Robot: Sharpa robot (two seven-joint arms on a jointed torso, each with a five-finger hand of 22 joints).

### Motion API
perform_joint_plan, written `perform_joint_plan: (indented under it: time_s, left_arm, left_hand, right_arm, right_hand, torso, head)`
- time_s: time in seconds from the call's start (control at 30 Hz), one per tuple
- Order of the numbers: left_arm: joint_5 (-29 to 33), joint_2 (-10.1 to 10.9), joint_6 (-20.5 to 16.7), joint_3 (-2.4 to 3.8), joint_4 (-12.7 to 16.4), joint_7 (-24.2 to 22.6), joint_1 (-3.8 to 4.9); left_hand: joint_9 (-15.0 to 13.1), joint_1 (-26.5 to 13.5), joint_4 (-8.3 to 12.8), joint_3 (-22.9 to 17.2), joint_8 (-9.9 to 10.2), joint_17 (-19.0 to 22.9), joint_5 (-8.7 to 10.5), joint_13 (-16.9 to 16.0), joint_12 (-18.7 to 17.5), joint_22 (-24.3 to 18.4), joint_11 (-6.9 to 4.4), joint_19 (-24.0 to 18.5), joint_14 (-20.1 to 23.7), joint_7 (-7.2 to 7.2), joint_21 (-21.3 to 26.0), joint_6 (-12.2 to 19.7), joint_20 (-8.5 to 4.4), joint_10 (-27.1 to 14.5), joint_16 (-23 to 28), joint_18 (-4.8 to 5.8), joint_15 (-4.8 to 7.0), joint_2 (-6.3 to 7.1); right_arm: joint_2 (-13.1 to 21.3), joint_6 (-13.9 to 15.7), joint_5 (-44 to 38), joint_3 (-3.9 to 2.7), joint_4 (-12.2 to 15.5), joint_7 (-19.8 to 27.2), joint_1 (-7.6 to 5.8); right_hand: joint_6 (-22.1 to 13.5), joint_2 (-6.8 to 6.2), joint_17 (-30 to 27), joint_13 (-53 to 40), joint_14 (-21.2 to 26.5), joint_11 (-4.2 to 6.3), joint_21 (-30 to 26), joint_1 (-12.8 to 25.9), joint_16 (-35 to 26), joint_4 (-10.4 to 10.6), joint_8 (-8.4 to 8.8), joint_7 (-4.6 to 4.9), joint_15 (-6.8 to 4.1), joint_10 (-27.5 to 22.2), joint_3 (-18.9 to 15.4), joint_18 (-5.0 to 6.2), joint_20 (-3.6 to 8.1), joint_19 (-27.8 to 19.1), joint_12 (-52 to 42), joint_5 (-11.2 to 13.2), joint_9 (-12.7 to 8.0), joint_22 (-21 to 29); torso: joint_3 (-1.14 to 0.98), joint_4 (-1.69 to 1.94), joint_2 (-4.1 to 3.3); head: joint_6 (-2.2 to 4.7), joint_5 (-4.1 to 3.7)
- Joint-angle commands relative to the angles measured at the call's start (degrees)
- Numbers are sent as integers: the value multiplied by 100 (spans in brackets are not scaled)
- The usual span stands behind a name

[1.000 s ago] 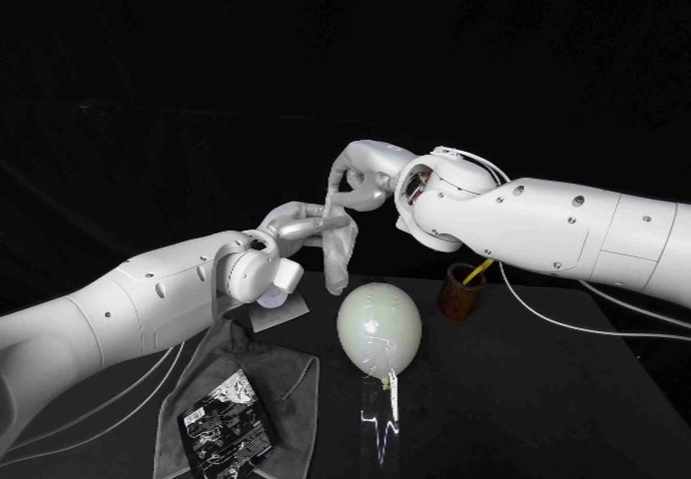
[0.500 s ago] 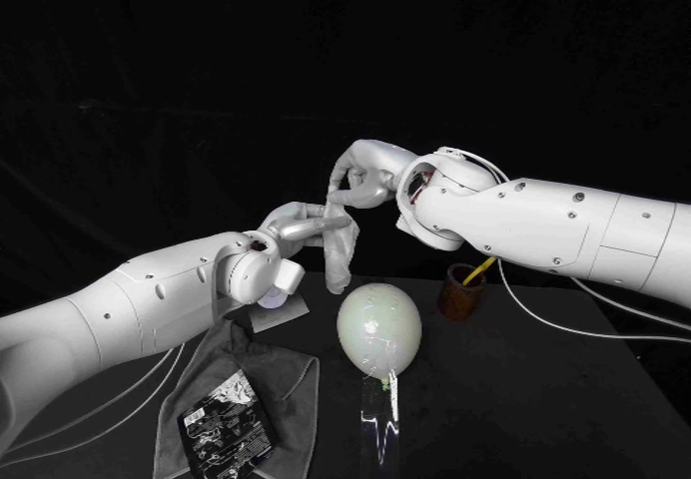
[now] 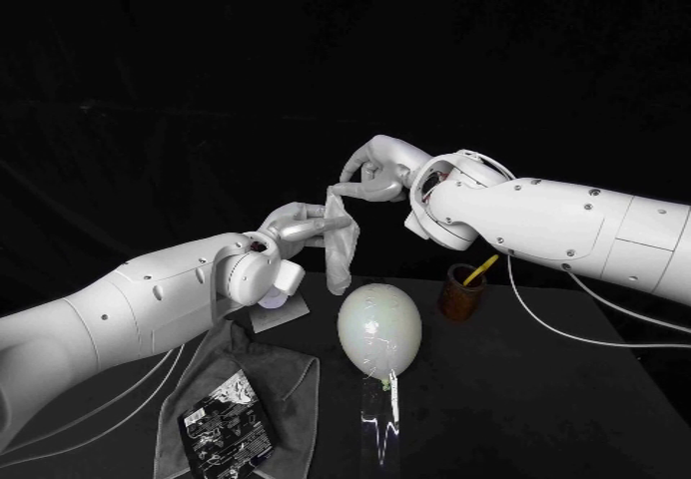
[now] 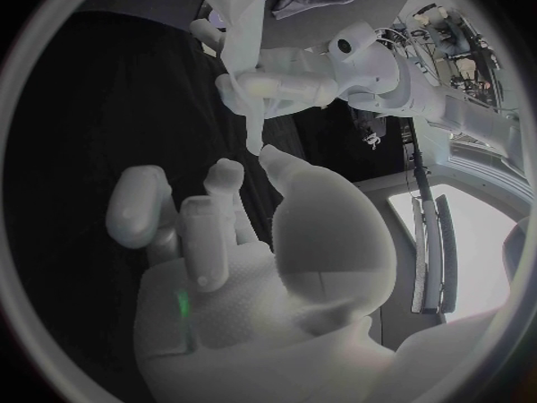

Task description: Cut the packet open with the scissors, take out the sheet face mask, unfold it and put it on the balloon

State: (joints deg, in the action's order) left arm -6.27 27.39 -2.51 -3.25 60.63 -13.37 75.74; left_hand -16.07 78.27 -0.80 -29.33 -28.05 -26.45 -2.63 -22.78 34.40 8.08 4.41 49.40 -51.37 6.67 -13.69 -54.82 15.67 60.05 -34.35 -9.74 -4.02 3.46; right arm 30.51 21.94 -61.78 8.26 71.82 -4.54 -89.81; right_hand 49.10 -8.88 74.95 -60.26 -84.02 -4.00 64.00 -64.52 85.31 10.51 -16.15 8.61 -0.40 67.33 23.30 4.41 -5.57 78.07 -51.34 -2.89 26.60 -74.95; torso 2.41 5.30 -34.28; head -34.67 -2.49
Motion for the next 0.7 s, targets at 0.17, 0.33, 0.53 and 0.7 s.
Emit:
perform_joint_plan:
  time_s: [0.17, 0.33, 0.53, 0.7]
  left_arm:
    - [224, 46, -127, 7, 113, -149, 5]
    - [320, 102, -225, 7, 204, -194, 4]
    - [438, 198, -377, 7, 339, -274, 2]
    - [537, 302, -518, 7, 495, -349, 0]
  left_hand:
    - [-200, 7, -33, -39, -43, -16, -15, 22, -9, 11, 9, -107, 128, 21, 0, 44, 12, -109, -57, 6, -20, -7]
    - [-201, 7, -34, -41, -45, -17, -15, 25, -10, 11, 10, -112, 134, 21, 1, 46, 14, -112, -60, 6, -21, -7]
    - [-205, 10, -33, -47, -50, -19, -14, 27, -10, 12, 8, -118, 141, 26, 0, 48, 16, -113, -66, 6, -21, -8]
    - [-206, 13, -31, -50, -53, -20, -15, 29, -9, 13, 7, -120, 143, 29, -1, 49, 16, -113, -70, 6, -21, -9]
  right_arm:
    - [291, 733, 1416, 20, 168, 568, 62]
    - [610, 913, 2117, 53, 449, 918, 199]
    - [950, 1049, 2591, 79, 811, 1218, 456]
    - [1127, 1141, 2817, 92, 1061, 1404, 670]
  right_hand:
    - [10, 86, 523, -70, -278, 6, 29, -110, 2, 167, 41, 4, 35, 45, -56, 63, -35, 33, -141, 5, -32, -813]
    - [118, 218, 731, -534, -363, 29, 379, -535, 111, 103, 43, -10, 13, 447, -7, 1, -26, 215, -821, -2, -65, -914]
    - [256, 290, 1042, -1009, -471, 60, 807, -817, 265, 34, 34, -43, -14, 822, 22, -78, -4, 423, -1474, -3, -99, -1030]
    - [318, 288, 1185, -1298, -515, 72, 1004, -904, 333, 15, 46, -57, -24, 1035, -1, -115, 10, 515, -1852, -8, -129, -1080]
  torso:
    - [3, 1, -6]
    - [1, -2, -3]
    - [-5, -10, -2]
    - [-6, -10, -7]
  head:
    - [-1, 13]
    - [1, 31]
    - [13, 47]
    - [16, 40]
